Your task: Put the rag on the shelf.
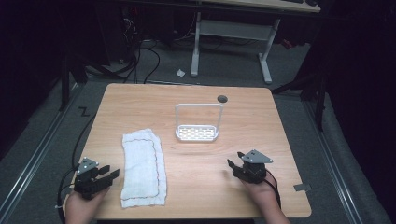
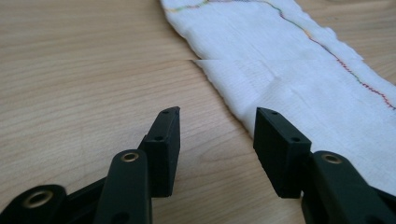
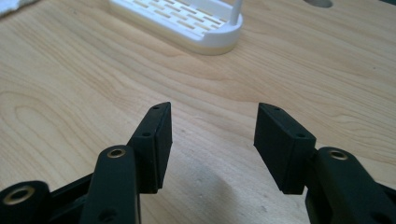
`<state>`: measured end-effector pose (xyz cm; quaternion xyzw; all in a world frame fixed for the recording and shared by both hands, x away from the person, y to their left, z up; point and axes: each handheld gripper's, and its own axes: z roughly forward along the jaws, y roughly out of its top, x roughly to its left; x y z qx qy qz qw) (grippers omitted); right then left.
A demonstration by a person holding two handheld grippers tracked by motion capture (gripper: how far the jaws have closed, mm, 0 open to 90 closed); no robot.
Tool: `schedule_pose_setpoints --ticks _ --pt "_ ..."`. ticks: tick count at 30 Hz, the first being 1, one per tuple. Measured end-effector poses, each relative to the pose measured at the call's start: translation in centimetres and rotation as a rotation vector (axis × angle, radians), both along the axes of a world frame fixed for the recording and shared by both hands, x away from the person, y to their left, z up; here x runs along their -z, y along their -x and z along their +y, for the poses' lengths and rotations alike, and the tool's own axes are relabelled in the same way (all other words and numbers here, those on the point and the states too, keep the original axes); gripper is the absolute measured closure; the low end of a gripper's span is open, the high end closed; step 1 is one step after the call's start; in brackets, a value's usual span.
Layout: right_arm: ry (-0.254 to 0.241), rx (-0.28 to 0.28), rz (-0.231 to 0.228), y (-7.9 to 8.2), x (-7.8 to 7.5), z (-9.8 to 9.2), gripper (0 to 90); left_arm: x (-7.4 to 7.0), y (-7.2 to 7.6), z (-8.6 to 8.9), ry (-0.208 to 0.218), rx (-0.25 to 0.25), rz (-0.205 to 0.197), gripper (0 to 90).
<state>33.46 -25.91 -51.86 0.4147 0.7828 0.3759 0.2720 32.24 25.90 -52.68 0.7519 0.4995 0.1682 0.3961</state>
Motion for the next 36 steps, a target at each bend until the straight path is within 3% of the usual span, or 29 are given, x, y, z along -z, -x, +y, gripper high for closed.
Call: schedule_pose_setpoints --ticks 6,15,19,22,24,27,30,36 --pt "0.016 -0.007 -0.012 0.2 -0.1 0.3 47.2 -0.1 0.0 -0.1 0.034 0.016 -0.002 50.4" --pt "0.026 -0.006 0.003 -0.2 0.2 0.5 48.0 -0.4 0.5 -0.7 0.030 0.050 -0.014 50.5" --pt "0.020 -0.016 0.008 -0.1 0.2 0.5 49.7 -0.5 0.6 -1.4 0.057 0.073 0.005 62.4" --pt "0.011 -0.017 0.004 -0.1 0.1 0.4 50.3 -0.7 0.9 -2.5 0.030 0.102 0.013 74.6" --pt "0.008 -0.016 0.005 -0.1 0.0 0.4 50.4 -0.6 1.0 -3.3 -0.014 0.111 0.019 86.9" --pt "0.008 -0.022 0.009 -0.1 0.1 0.4 51.1 -0.3 0.9 -4.1 -0.015 0.130 0.050 90.0" --pt "-0.011 -0.054 0.037 0.0 0.0 0.7 62.3 -0.1 0.8 -4.8 -0.041 0.152 0.060 90.0" --pt "-0.003 -0.122 0.056 0.5 -0.2 2.2 79.9 0.2 1.0 -5.6 -0.047 0.187 0.070 90.0"
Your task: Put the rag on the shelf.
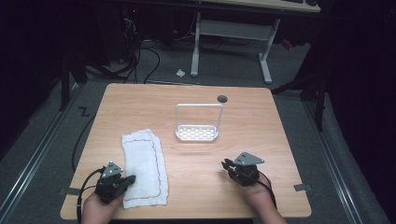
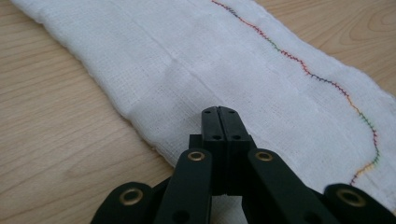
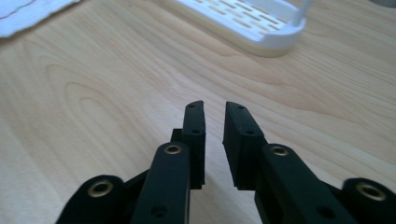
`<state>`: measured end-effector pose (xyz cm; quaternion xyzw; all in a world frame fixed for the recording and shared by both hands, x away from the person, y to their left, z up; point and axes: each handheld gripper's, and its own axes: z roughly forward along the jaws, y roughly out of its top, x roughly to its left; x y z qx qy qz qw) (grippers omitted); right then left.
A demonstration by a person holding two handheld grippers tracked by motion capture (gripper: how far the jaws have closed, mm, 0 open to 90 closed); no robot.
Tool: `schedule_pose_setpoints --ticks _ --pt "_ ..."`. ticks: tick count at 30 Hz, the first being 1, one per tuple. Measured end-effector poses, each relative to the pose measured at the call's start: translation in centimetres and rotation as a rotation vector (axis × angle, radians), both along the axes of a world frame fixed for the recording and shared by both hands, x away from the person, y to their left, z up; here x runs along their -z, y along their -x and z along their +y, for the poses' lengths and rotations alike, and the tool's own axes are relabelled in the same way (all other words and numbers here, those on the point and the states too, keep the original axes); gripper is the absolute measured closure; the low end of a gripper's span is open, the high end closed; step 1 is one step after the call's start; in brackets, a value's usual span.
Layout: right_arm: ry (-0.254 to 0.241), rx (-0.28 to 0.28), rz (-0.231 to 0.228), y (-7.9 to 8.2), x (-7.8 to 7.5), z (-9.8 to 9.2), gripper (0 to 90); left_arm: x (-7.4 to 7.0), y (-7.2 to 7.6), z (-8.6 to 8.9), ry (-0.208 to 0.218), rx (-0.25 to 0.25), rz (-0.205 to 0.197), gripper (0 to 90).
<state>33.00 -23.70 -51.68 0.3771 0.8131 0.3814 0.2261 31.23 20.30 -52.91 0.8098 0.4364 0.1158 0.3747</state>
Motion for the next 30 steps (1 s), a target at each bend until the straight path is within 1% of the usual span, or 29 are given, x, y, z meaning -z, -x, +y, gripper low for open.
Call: schedule_pose_setpoints --ticks 1,3,6,7,8,11,13,15,17,20,21,22,23,25,28,30 --pt "0.007 -0.010 0.002 0.1 0.0 0.3 81.1 0.0 0.1 -0.4 0.002 0.013 0.000 90.0" --pt "0.004 -0.031 0.014 0.2 0.0 1.0 83.1 0.1 0.4 -1.0 0.003 0.040 -0.001 90.0" --pt "-0.023 -0.066 0.030 0.3 -0.1 2.1 86.2 0.1 0.8 -2.4 -0.003 0.090 -0.002 90.0" --pt "-0.031 -0.077 0.033 0.4 -0.2 2.6 87.7 0.0 0.9 -2.8 -0.010 0.100 -0.011 90.0" --pt "-0.046 -0.092 0.042 0.4 -0.2 3.3 88.5 0.1 1.1 -3.2 -0.006 0.119 -0.009 90.0" --pt "-0.047 -0.154 0.056 0.2 -0.2 5.7 90.0 0.1 1.2 -3.5 -0.011 0.130 -0.014 90.0" --pt "-0.021 -0.194 0.055 -0.2 0.0 7.7 90.0 0.1 1.1 -3.3 0.006 0.130 -0.008 90.0" --pt "-0.034 -0.227 0.072 -1.1 0.1 9.7 90.0 0.2 1.0 -3.2 0.012 0.131 -0.004 90.0" --pt "-0.043 -0.257 0.084 -1.9 0.2 11.9 90.0 0.2 1.1 -3.2 0.009 0.129 -0.009 90.0" --pt "-0.047 -0.296 0.095 -2.8 0.4 14.7 90.0 0.2 1.1 -3.2 0.010 0.130 -0.011 90.0" --pt "-0.037 -0.304 0.099 -3.0 0.5 15.5 90.0 0.2 1.1 -3.2 0.013 0.131 -0.012 90.0" --pt "-0.017 -0.312 0.099 -3.1 0.7 16.1 90.0 0.3 1.2 -3.2 0.017 0.129 -0.013 90.0" --pt "0.000 -0.307 0.108 -3.1 0.9 16.6 90.0 0.3 1.2 -3.1 0.020 0.128 -0.013 90.0" --pt "0.034 -0.310 0.118 -3.2 1.3 17.0 90.0 0.3 1.2 -3.2 0.018 0.126 -0.014 90.0" --pt "0.033 -0.316 0.120 -2.9 1.5 16.6 90.0 0.2 1.2 -3.3 0.013 0.132 -0.012 90.0" --pt "0.019 -0.313 0.125 -2.3 1.5 16.1 90.0 0.2 1.3 -3.4 0.013 0.134 -0.012 90.0"
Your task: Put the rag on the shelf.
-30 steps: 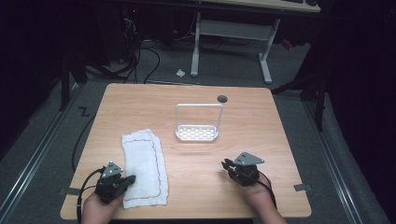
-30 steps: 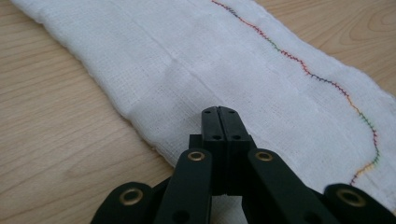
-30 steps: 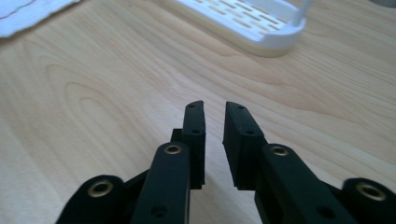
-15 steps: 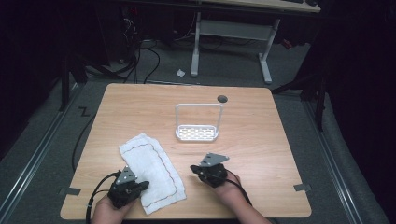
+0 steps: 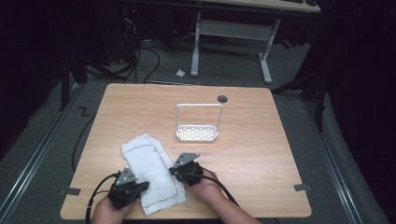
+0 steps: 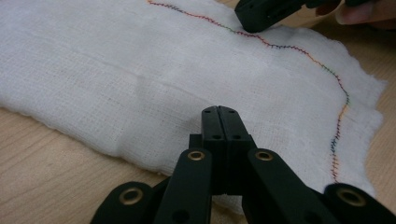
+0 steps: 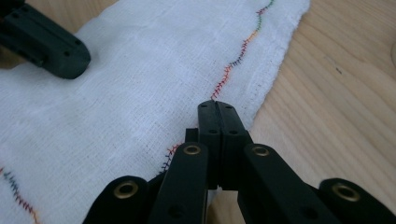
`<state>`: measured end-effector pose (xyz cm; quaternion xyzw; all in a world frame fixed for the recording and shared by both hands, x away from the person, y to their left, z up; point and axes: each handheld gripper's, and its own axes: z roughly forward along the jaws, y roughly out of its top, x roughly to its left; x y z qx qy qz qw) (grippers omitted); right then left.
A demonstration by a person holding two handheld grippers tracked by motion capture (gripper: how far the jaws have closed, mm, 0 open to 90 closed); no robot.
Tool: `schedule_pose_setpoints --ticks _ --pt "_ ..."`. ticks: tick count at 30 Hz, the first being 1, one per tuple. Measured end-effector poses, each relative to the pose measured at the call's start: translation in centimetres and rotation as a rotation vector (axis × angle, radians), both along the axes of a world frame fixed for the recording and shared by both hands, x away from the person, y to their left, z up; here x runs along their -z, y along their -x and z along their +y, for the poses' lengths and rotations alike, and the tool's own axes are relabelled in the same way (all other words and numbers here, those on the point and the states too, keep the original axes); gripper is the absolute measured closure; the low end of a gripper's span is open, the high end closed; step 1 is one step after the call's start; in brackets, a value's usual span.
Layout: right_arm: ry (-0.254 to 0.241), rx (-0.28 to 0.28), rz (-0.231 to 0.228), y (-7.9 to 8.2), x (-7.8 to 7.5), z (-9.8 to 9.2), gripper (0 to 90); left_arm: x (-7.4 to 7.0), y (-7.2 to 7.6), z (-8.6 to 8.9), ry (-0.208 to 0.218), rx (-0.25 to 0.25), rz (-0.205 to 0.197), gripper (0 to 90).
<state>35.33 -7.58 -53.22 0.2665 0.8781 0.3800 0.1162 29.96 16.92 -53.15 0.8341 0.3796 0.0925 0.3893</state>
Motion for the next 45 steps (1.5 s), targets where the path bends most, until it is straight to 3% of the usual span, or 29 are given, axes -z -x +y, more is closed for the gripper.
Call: schedule_pose_setpoints --ticks 5,10,16,19,22,25,28,30,33,38,42,45 --pt "-0.007 -0.001 0.011 2.2 0.0 -1.7 90.0 0.0 0.5 -1.1 0.019 0.043 0.024 90.0" --pt "-0.018 0.018 0.027 4.2 0.0 -4.3 90.0 0.1 1.3 -2.9 0.023 0.106 0.024 90.0" --pt "-0.030 0.031 0.055 5.6 -0.1 -6.1 89.3 -0.1 2.1 -4.0 0.004 0.165 0.020 89.9" --pt "-0.082 0.056 0.047 4.8 -0.7 -6.2 81.0 -0.6 1.7 -3.5 0.036 0.141 0.010 82.7" --pt "-0.094 0.122 0.016 2.3 -1.3 -6.1 78.7 -1.1 0.6 -3.6 0.044 0.101 -0.022 76.2" --pt "-0.071 0.169 0.025 -0.5 -1.0 -5.2 76.4 -0.9 -0.3 -4.4 0.027 0.089 -0.026 71.9" --pt "-0.064 0.172 0.023 -2.0 -0.3 -4.1 76.9 -0.2 -1.0 -5.0 0.010 0.064 -0.017 71.1" --pt "-0.044 0.157 0.012 -1.9 0.0 -3.3 77.5 -0.1 -0.9 -5.1 0.006 0.067 -0.027 71.9" --pt "-0.007 0.143 -0.010 -1.1 0.0 -3.3 80.0 -0.1 -0.6 -5.1 0.016 0.085 -0.009 73.0" --pt "0.029 0.132 -0.008 2.0 -0.3 -5.9 80.8 0.0 0.1 -6.7 0.042 0.150 0.009 73.1" --pt "-0.004 0.174 0.023 3.9 -0.5 -9.1 79.9 0.1 0.3 -8.7 0.055 0.198 0.011 73.2" --pt "-0.066 0.247 0.009 3.5 -1.0 -11.1 77.9 0.3 0.4 -9.3 0.069 0.206 0.011 73.4"
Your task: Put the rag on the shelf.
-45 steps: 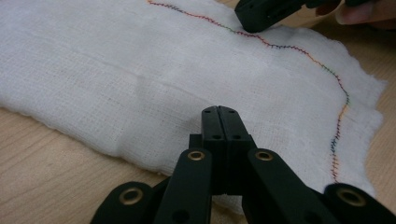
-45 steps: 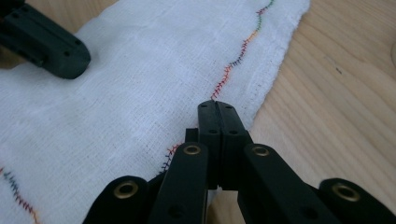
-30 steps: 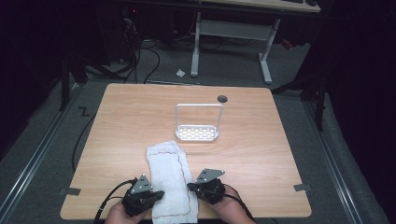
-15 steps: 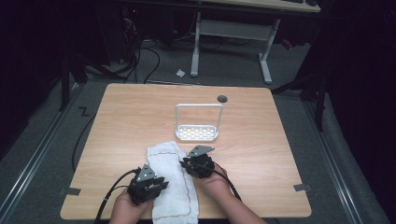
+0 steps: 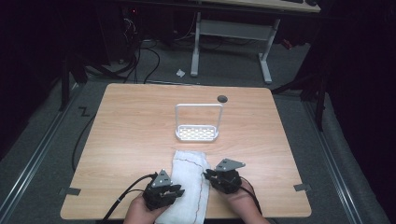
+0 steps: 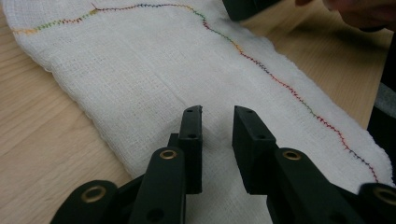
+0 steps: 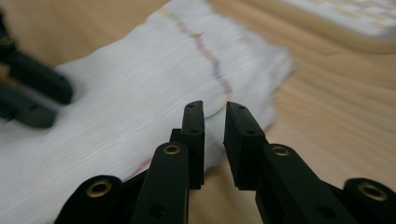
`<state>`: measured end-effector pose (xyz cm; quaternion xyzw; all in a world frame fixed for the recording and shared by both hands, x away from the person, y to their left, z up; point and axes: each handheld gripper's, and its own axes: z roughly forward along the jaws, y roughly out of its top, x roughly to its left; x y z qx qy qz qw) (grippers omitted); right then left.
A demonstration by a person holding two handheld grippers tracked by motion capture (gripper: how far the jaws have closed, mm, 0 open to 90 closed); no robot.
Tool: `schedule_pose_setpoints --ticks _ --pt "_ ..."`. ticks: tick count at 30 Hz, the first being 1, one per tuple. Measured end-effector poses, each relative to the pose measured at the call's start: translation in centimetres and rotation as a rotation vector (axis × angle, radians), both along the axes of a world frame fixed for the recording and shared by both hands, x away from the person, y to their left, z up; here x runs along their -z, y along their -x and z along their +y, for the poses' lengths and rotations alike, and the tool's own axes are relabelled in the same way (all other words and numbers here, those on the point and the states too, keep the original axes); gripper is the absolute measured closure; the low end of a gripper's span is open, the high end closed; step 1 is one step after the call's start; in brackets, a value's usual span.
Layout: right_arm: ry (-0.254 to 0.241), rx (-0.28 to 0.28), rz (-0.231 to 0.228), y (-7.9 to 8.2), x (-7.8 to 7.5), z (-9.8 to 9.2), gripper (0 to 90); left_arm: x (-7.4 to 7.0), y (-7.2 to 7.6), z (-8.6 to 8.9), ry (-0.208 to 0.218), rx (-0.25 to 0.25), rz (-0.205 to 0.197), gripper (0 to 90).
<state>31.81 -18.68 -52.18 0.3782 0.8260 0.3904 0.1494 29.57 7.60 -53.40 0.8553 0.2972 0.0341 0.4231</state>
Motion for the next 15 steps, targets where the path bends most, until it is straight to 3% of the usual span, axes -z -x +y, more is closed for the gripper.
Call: schedule_pose_setpoints --ticks 2,5,7,12,15 --pt "0.001 0.054 -0.018 -0.9 0.0 -0.8 76.6 -0.1 0.1 0.1 -0.002 0.000 -0.007 73.5" --pt "-0.012 0.094 0.026 -2.3 0.7 -1.2 71.5 -0.2 0.4 0.6 0.009 -0.010 -0.017 73.8" --pt "-0.032 0.092 0.048 -2.8 1.0 -1.0 69.2 -0.1 0.4 1.0 0.013 -0.022 -0.020 73.8" --pt "-0.001 0.067 0.048 -2.9 0.9 -0.2 88.7 0.1 0.2 1.2 0.021 -0.036 -0.010 73.6" --pt "0.003 0.066 0.019 -2.7 0.4 -0.2 89.8 0.1 0.3 1.2 0.019 -0.038 -0.014 72.8"
